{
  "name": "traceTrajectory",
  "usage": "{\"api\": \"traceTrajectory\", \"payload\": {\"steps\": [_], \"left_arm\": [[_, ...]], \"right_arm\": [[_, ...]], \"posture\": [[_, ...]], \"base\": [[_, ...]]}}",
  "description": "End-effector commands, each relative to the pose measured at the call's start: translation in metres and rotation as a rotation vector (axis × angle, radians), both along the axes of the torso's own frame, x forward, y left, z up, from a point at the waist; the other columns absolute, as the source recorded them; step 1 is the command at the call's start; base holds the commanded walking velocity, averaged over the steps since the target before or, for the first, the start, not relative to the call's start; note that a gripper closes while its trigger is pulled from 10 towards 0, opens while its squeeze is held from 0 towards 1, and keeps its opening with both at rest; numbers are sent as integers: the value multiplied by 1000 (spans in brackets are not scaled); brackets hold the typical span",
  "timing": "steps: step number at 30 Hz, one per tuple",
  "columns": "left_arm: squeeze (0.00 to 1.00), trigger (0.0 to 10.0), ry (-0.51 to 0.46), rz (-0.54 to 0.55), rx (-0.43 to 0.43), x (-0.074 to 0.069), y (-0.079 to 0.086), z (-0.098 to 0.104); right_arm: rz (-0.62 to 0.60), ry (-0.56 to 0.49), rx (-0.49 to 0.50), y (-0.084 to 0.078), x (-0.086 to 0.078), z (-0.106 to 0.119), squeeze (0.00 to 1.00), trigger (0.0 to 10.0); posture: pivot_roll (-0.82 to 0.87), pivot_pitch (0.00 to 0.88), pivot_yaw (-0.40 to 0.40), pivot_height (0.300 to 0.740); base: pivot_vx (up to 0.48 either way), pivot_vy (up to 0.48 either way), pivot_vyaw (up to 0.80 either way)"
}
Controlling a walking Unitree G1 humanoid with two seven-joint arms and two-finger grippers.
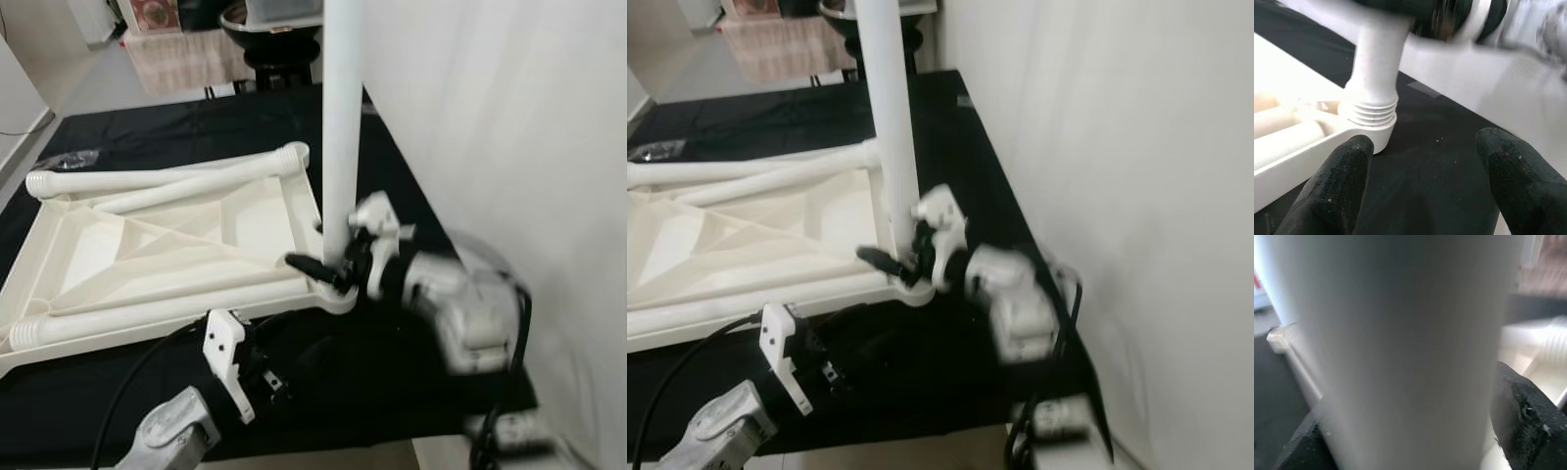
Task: Building children table
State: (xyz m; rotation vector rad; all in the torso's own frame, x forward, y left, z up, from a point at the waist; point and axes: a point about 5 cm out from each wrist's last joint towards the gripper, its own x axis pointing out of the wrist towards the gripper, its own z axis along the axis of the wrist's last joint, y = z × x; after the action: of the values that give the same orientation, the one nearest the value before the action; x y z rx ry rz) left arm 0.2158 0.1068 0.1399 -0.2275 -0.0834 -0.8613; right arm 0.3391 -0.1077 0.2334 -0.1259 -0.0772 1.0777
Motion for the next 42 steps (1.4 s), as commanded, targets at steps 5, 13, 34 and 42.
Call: {"api": "traceTrajectory", "payload": {"steps": [5, 13, 34, 42], "left_arm": [[0, 10000, 7, 0, 12, -3, 0, -5], [0, 10000, 5, 2, 10, -4, -1, -5], [0, 10000, 4, 2, 8, 0, 10, -1], [0, 10000, 1, 19, 14, 5, 13, -2]], "right_arm": [[237, 74, -27, -1, 9, -5, 0, 10000], [295, 116, -41, -4, 16, -6, 0, 6039], [-436, 148, -13, 38, -43, -88, 0, 0], [-364, 171, 27, 29, -20, -73, 0, 10000]], "posture": [[3, 140, 32, 740], [7, 149, 33, 740], [-20, 182, 80, 740], [-6, 162, 65, 740]], "base": [[0, 0, 0], [0, 0, 0], [0, 0, 0], [0, 0, 0]]}}
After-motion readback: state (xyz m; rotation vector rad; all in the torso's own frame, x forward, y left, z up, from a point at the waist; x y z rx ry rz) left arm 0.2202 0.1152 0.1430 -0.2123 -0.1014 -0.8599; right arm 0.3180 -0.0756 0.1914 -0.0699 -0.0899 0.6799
